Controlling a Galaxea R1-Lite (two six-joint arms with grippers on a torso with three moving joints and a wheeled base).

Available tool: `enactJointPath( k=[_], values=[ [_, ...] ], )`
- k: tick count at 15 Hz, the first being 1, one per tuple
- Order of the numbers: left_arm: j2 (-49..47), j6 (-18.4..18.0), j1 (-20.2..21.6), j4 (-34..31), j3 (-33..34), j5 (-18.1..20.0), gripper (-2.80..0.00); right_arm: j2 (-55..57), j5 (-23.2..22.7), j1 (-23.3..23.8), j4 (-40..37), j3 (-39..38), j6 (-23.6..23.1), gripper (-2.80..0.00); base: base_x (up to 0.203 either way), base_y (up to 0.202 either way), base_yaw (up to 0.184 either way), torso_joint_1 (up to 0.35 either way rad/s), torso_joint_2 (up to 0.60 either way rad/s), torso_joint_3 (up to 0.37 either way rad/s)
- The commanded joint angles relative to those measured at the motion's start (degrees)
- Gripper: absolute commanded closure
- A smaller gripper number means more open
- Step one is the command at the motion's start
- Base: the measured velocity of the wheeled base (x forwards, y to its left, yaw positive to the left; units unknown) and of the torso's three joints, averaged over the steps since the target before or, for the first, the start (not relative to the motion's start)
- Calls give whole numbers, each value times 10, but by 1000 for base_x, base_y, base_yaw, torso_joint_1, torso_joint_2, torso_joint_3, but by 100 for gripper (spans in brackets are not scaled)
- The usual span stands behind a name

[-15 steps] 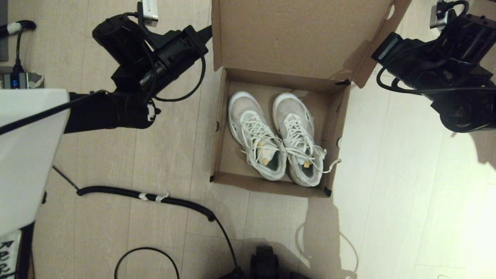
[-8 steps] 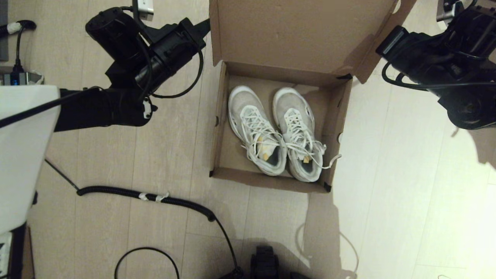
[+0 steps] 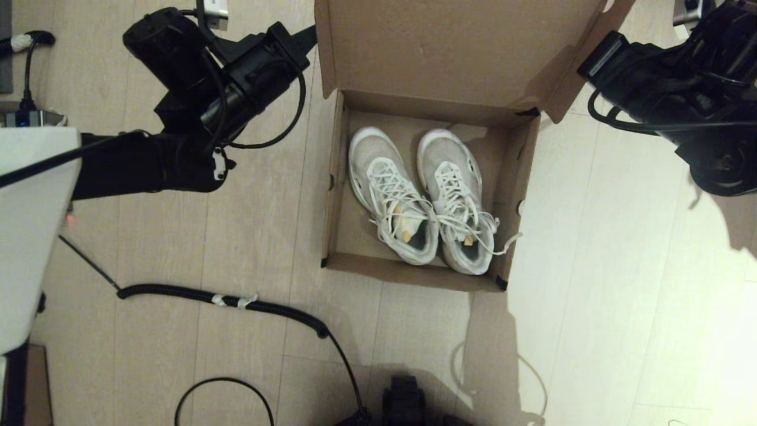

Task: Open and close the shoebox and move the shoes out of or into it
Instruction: Close the shoe box

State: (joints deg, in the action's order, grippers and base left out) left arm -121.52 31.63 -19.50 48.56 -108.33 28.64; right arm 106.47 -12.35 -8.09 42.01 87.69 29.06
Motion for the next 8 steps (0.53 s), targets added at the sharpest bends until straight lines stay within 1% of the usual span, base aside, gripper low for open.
enactJointPath(
  k=[1,4,6,8],
  values=[
    [9,2,0,4,23,2,0,-3,-1,-2,3,-5,3,0,0,0,0,0,0,0],
    [22,2,0,8,54,2,0,-4,-1,-16,3,-13,4,0,0,0,0,0,0,0],
    [25,2,0,8,62,2,0,-4,-1,-17,3,-19,4,0,0,0,0,0,0,0],
    [31,2,1,10,88,2,0,-5,-1,-18,3,-34,5,0,0,0,0,0,0,0]
  ],
)
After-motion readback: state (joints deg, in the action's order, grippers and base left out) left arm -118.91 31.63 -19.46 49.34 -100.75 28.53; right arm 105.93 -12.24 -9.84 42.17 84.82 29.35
